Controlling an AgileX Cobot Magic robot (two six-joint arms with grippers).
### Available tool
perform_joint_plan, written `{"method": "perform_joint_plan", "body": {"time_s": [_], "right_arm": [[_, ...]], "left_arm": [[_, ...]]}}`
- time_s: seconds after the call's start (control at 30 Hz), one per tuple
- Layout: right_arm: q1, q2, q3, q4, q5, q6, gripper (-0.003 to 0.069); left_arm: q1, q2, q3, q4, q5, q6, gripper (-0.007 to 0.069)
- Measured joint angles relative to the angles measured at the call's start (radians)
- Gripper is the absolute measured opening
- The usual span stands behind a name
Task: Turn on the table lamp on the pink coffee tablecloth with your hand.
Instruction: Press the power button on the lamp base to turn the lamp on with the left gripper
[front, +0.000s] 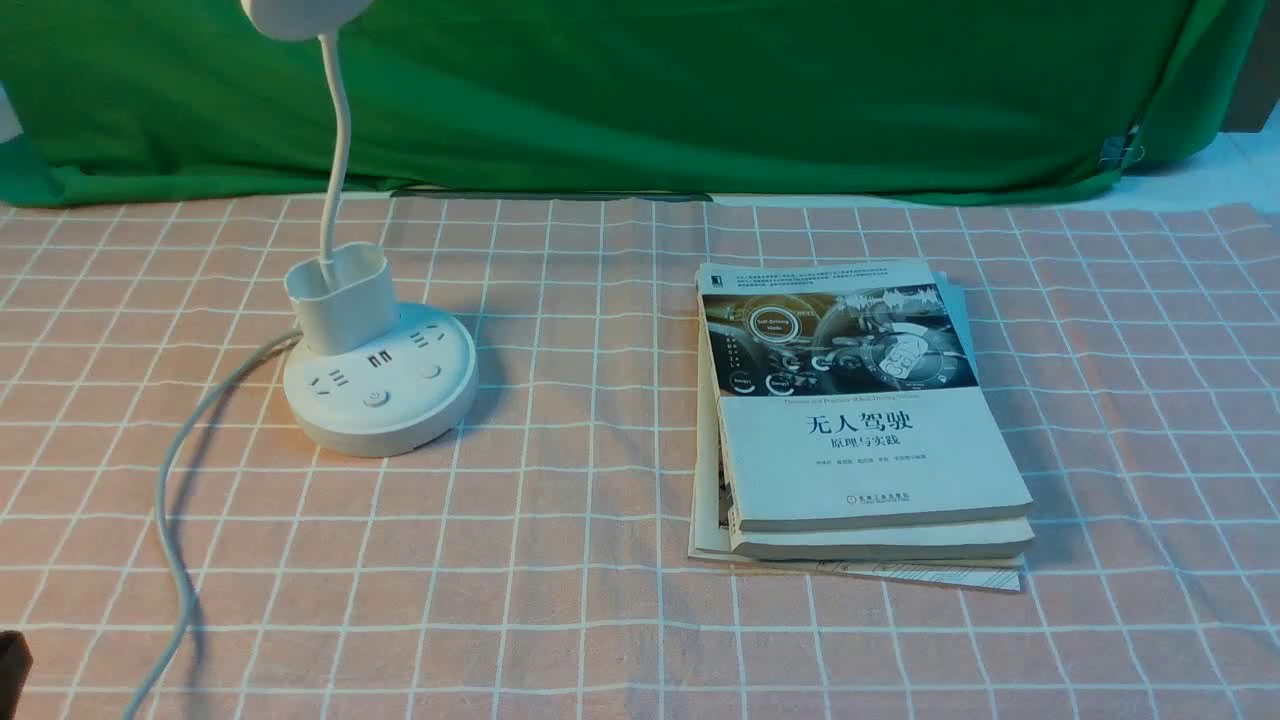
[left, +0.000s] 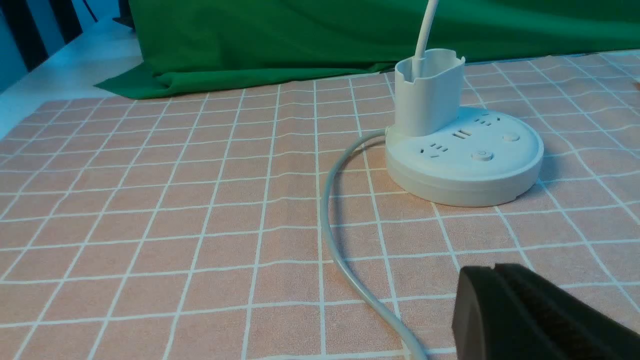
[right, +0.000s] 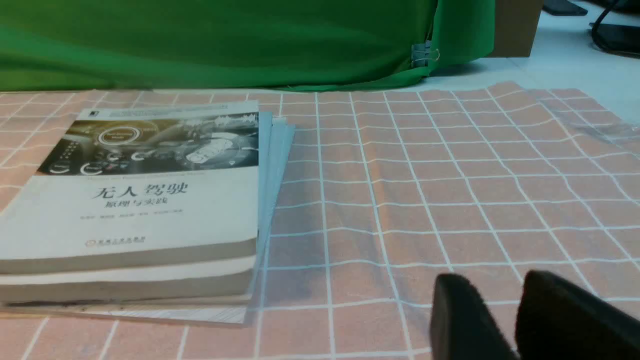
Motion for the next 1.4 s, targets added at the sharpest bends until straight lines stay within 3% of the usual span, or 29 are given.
{"method": "perform_joint_plan", "body": {"time_s": [1.1,1.2,1.4], "right_arm": [[0.0,0.0,0.0,0.0,0.0,0.0,0.0239],[0.0,0.0,0.0,0.0,0.0,0.0,0.0239],[0.0,0.0,0.0,0.0,0.0,0.0,0.0239]], "left_arm": [[0.0,0.0,0.0,0.058,-0.024,0.012,0.0021],[0.0,0.0,0.0,0.058,-0.101,0.013,0.0021],[0.0,0.0,0.0,0.058,-0.538,0.016,0.0021]]}}
